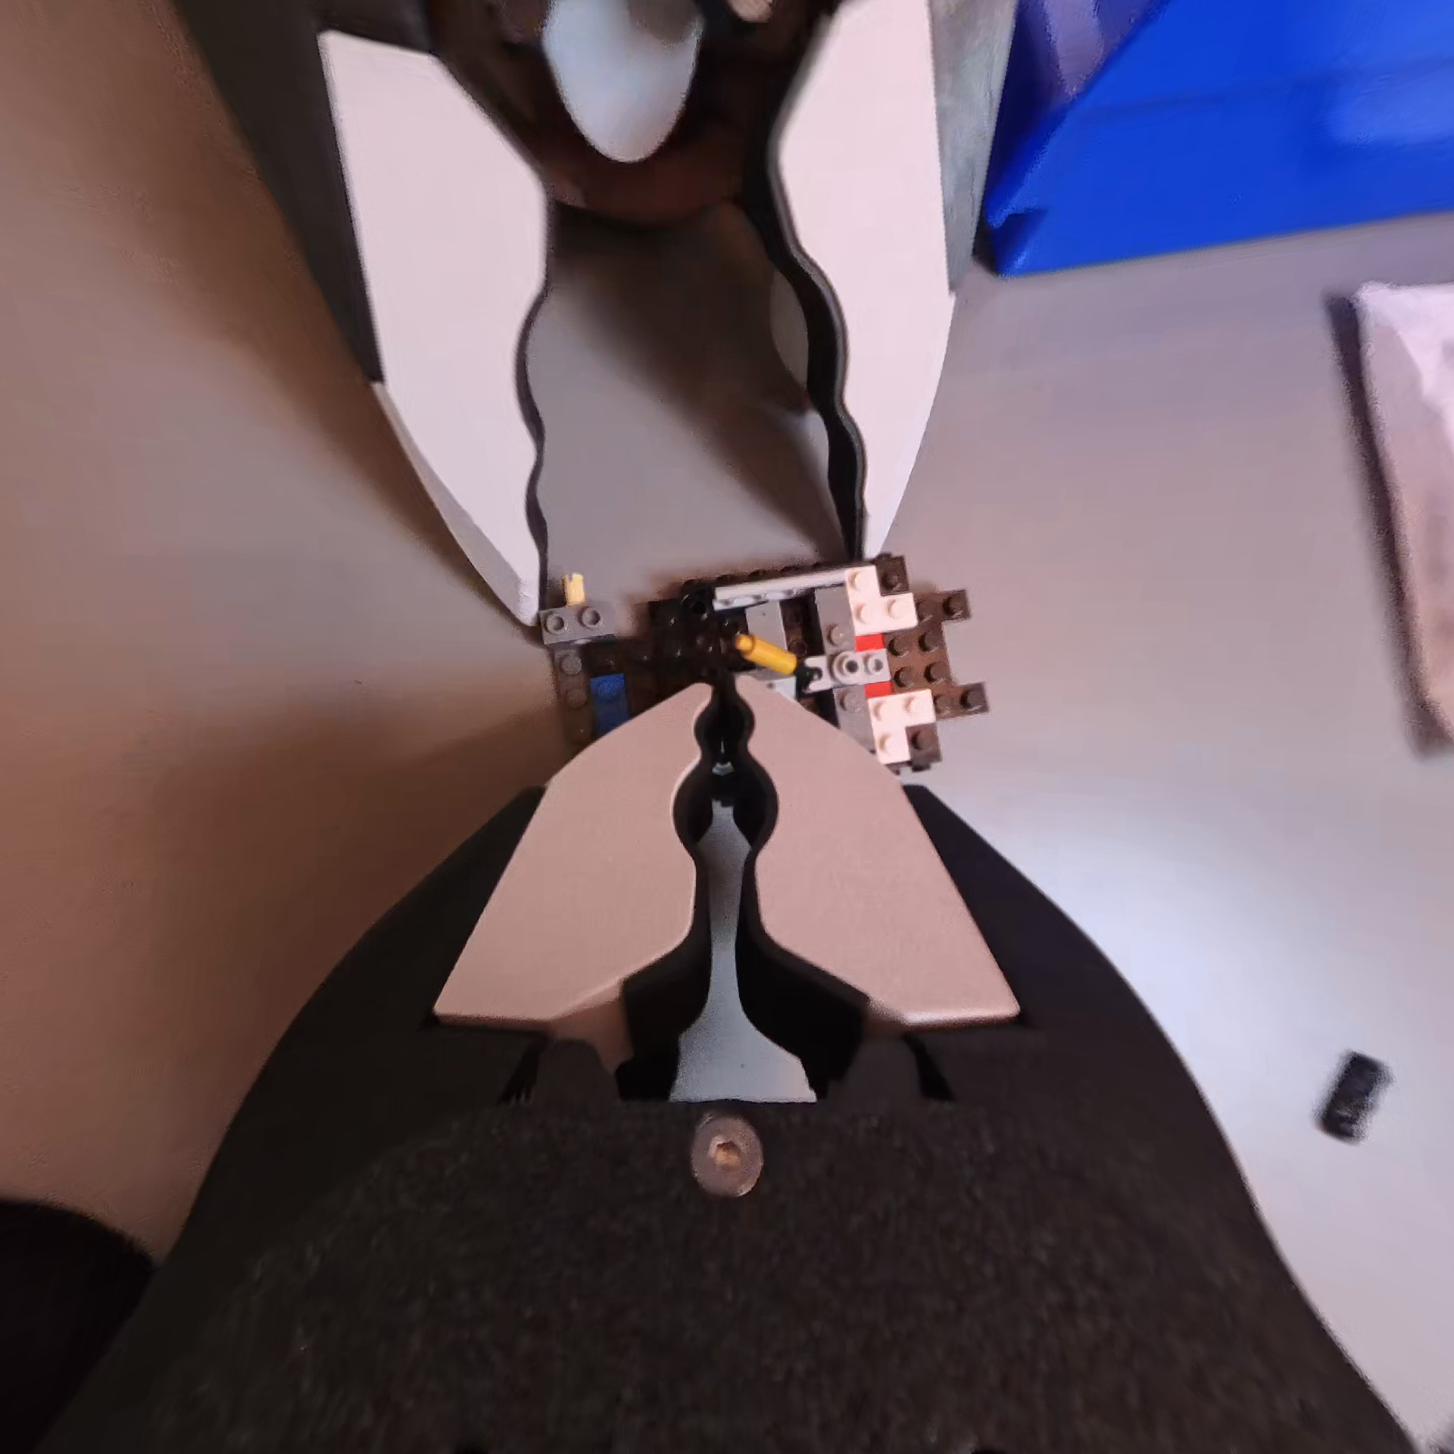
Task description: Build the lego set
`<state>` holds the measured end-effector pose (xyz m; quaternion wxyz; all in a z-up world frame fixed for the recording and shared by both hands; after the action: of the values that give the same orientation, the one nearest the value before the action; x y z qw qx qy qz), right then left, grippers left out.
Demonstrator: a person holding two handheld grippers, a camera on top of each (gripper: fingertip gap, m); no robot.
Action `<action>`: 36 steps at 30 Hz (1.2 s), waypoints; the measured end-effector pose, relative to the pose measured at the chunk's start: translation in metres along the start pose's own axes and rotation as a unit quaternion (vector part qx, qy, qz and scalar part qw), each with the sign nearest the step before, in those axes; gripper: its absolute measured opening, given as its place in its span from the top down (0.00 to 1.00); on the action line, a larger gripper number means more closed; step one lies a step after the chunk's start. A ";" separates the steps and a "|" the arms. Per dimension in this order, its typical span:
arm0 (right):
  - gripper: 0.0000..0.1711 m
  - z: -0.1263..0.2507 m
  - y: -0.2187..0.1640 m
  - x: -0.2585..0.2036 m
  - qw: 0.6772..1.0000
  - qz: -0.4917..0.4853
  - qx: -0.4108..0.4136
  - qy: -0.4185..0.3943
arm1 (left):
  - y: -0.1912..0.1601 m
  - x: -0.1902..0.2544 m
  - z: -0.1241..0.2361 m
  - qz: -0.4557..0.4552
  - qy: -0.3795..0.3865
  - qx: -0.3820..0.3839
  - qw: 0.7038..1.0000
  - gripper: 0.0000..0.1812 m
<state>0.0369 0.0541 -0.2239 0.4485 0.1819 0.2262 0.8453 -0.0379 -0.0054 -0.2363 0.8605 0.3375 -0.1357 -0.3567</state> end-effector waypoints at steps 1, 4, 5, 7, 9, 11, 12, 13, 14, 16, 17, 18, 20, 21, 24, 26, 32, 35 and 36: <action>1.00 0.001 -0.001 0.001 0.999 0.015 0.000 -0.030 | 0.000 -0.001 0.000 0.015 -0.003 0.003 1.000 0.58; 1.00 0.020 0.001 0.006 0.997 -0.030 0.061 -0.022 | -0.001 -0.006 0.005 0.011 0.002 0.005 1.000 0.59; 1.00 0.027 0.001 0.005 0.996 -0.038 0.082 -0.014 | -0.001 -0.007 0.007 0.019 0.002 0.012 1.000 0.59; 1.00 0.035 0.002 -0.001 0.993 -0.048 0.111 0.000 | 0.000 -0.008 0.007 0.026 -0.003 0.022 0.999 0.61; 1.00 0.036 -0.002 -0.003 0.993 -0.052 0.102 -0.021 | -0.001 -0.009 0.005 0.026 -0.002 0.026 0.999 0.60; 1.00 0.032 -0.008 0.002 0.994 -0.054 0.081 -0.051 | -0.001 -0.012 0.002 0.019 0.004 0.026 0.999 0.59; 0.99 0.029 -0.008 0.004 0.994 -0.057 0.078 -0.057 | -0.001 -0.012 0.001 0.014 0.006 0.027 1.000 0.59; 0.96 0.026 -0.007 0.006 0.994 -0.065 0.076 -0.052 | -0.001 -0.012 0.001 0.012 0.007 0.027 1.000 0.58; 0.92 0.023 -0.005 0.007 0.994 -0.075 0.073 -0.040 | -0.001 -0.013 0.000 0.013 0.007 0.027 1.000 0.58; 0.88 0.017 0.002 0.010 0.994 -0.081 0.065 -0.032 | 0.000 -0.014 0.000 0.013 0.009 0.030 0.999 0.57; 0.88 0.015 0.004 0.011 0.995 -0.071 0.057 -0.035 | 0.001 -0.015 0.001 0.013 0.011 0.032 0.999 0.58; 0.88 0.012 0.006 0.012 0.997 -0.055 0.043 -0.040 | 0.001 -0.015 0.002 0.014 0.011 0.035 0.999 0.58; 0.88 0.007 0.009 0.013 0.998 -0.021 0.020 -0.058 | 0.001 -0.016 0.003 0.016 0.011 0.040 0.999 0.59; 0.88 0.004 0.009 0.012 0.998 -0.005 0.010 -0.064 | 0.001 -0.016 0.004 0.016 0.011 0.043 0.999 0.59; 0.91 0.000 0.010 0.011 0.994 0.043 0.000 -0.097 | 0.004 -0.016 0.006 0.015 0.012 0.052 0.998 0.60; 0.96 -0.002 0.009 0.011 0.989 0.077 -0.007 -0.130 | 0.008 -0.017 0.008 0.014 0.009 0.065 0.998 0.61; 0.97 0.002 0.009 0.012 0.991 0.038 0.054 -0.118 | 0.018 -0.022 0.005 0.017 0.018 0.075 0.997 0.68; 0.98 0.009 0.007 0.011 0.991 -0.035 0.120 -0.049 | 0.023 -0.023 0.005 0.026 0.022 0.083 0.996 0.69; 0.98 0.010 0.005 0.010 0.989 -0.055 0.137 -0.030 | 0.024 -0.022 0.005 0.028 0.014 0.084 0.996 0.69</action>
<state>0.0331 0.0625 -0.2120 0.4715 0.2539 0.3361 0.7748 -0.0430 0.0206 -0.2162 0.8403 0.4098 -0.1628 -0.3154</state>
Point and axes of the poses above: each gripper's, where its closed fingertips meet, z back along the fingers, y out of its top, x = y × z across the jaws, the point moved 6 cm from there along z, back along the fingers, and after that the axes turned 4 degrees about -x, right-handed, at the moved point
